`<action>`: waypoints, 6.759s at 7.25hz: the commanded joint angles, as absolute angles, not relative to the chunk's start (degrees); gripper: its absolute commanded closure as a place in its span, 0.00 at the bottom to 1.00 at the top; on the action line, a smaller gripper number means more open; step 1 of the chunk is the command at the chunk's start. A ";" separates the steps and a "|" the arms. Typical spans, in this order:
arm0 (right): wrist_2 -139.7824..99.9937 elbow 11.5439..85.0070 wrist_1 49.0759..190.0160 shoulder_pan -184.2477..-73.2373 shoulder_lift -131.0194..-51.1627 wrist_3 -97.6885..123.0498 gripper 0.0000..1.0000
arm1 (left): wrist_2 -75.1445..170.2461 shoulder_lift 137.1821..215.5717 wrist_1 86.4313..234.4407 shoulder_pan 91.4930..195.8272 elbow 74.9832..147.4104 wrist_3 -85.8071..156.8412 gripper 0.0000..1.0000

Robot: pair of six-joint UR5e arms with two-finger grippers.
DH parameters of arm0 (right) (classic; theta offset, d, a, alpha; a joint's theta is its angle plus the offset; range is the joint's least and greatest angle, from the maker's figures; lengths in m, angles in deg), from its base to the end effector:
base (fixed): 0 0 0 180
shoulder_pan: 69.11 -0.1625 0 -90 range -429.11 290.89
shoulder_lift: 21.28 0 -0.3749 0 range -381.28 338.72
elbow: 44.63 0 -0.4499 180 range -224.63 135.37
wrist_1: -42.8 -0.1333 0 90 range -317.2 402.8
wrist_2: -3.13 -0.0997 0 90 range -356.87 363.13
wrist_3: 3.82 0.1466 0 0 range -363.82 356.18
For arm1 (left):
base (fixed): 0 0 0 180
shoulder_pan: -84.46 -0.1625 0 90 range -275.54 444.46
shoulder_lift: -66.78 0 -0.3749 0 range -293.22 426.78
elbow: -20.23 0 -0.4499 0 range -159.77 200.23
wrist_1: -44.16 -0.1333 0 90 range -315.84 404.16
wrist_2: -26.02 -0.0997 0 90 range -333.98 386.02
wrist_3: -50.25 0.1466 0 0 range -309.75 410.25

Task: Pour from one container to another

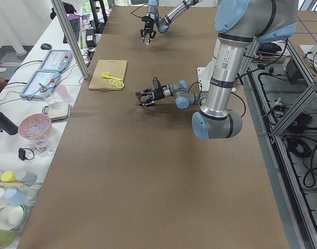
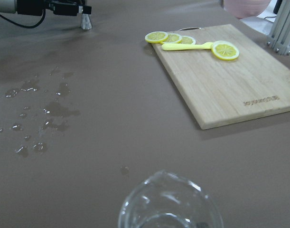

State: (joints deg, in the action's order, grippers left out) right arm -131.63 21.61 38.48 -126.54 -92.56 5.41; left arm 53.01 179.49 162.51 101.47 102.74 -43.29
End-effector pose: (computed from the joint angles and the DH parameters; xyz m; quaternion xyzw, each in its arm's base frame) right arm -0.3374 -0.5840 0.4587 0.5103 -0.4849 -0.3951 0.5902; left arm 0.5892 -0.4563 0.3697 0.5190 0.2573 -0.3320 0.7444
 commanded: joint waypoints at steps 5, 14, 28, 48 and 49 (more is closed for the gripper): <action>-136.79 34.73 56.16 -132.74 -93.53 0.75 1.00 | 52.56 179.98 162.37 102.22 102.76 -43.18 0.44; -138.29 37.35 62.20 -134.33 -93.88 0.93 1.00 | 52.65 179.72 162.19 103.79 105.99 -40.31 0.85; -132.92 40.44 65.65 -129.59 -93.97 -1.08 1.00 | 63.51 186.49 179.28 103.89 110.14 4.05 1.00; -107.81 83.34 144.98 -108.94 -86.87 -23.15 1.00 | 87.01 198.18 212.38 99.06 100.03 29.15 1.00; -106.05 83.34 147.19 -107.97 -85.37 -23.16 1.00 | 87.19 198.61 212.29 98.62 100.03 29.24 1.00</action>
